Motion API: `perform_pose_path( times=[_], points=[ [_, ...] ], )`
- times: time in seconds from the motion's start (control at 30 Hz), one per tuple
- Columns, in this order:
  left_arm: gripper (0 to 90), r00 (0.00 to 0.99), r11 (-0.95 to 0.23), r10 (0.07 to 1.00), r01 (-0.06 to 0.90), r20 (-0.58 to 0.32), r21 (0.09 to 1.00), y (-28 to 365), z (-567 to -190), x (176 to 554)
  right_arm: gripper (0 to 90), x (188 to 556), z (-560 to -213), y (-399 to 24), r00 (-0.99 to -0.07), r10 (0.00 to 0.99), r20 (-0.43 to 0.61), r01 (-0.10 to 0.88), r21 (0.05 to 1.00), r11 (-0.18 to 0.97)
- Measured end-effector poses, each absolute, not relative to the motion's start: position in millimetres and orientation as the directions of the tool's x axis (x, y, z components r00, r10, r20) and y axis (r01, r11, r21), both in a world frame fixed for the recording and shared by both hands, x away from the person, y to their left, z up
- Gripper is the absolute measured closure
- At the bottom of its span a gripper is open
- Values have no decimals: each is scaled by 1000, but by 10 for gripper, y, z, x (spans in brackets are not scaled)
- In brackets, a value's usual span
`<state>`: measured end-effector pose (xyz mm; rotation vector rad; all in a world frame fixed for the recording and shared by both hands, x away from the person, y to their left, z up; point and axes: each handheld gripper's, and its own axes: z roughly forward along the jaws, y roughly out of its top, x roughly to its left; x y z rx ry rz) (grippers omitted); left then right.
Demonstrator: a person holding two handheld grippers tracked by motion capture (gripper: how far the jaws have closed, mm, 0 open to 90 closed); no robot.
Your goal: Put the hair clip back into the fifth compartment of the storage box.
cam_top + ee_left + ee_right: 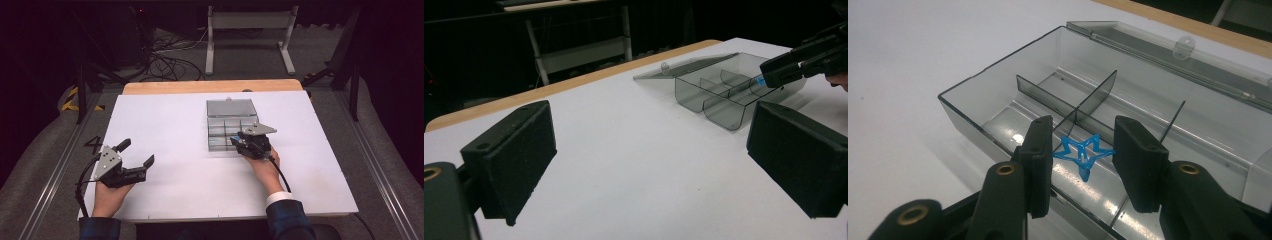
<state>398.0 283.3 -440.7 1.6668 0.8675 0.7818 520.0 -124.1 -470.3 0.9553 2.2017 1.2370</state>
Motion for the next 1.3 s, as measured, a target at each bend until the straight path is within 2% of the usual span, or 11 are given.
perform_pose_path(
  times=[0.8, 1.3],
  points=[
    [60, 536, -187, 841, 166, 71, 968, 2819, -4417, 3986, 573, 5220, -4708, -1270, -663, 749, 10, 385, 862, 329],
    [60, 532, -187, 844, 167, 71, 968, 2818, -4418, 3987, 450, 5199, -4714, -1334, -664, 747, 30, 380, 874, 304]
  ],
)
